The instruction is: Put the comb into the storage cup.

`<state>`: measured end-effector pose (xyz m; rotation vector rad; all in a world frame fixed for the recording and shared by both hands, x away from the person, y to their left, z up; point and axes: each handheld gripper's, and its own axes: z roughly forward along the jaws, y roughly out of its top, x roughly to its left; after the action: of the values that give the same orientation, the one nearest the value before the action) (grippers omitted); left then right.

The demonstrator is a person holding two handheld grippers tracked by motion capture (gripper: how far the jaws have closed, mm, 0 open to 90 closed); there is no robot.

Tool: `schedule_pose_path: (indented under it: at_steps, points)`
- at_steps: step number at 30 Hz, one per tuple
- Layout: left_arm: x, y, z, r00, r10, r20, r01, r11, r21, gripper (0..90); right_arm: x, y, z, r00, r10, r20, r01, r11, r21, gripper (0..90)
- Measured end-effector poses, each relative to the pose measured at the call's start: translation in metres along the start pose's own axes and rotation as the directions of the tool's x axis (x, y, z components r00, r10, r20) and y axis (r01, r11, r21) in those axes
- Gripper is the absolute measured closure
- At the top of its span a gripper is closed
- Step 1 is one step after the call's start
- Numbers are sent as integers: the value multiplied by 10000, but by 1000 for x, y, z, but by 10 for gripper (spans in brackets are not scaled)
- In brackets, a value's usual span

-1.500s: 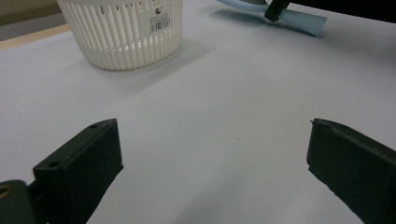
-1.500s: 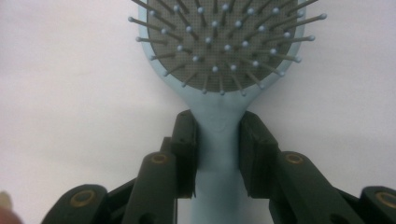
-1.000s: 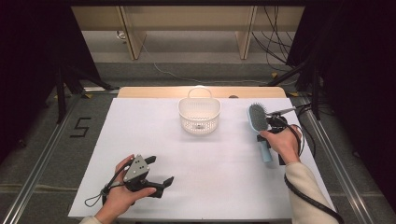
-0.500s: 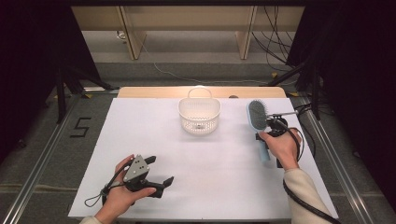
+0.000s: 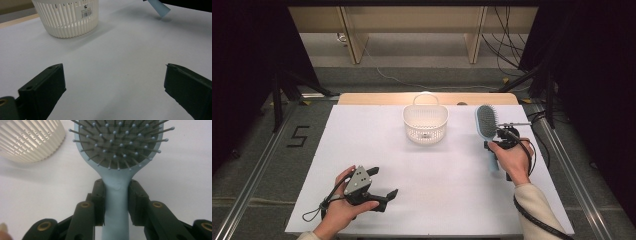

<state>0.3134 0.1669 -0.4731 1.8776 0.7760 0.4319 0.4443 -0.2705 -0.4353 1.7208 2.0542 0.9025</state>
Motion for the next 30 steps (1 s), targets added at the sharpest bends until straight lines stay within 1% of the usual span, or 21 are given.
schedule_pose_path:
  at_steps: [6,8,18,19,30]
  points:
    - [0,0,0,10000,17,8,-17,10000,-13,31,0,-1,0,9999,-110,107,113,9996,-263,704]
    - [0,0,0,10000,23,6,-23,10000,-12,30,0,0,-1,10000,-68,57,70,9993,-368,704]
    - [-1,1,0,10000,50,3,-50,10000,-56,30,2,1,-4,9999,-150,-43,146,9960,-882,704]
    - [-1,1,0,10000,46,2,-46,10000,-59,31,2,1,-4,9998,-190,-40,185,9946,-1022,704]
    - [-1,1,0,10000,79,-12,-79,9999,-64,30,5,2,-8,9992,-406,-34,394,9843,-1718,704]
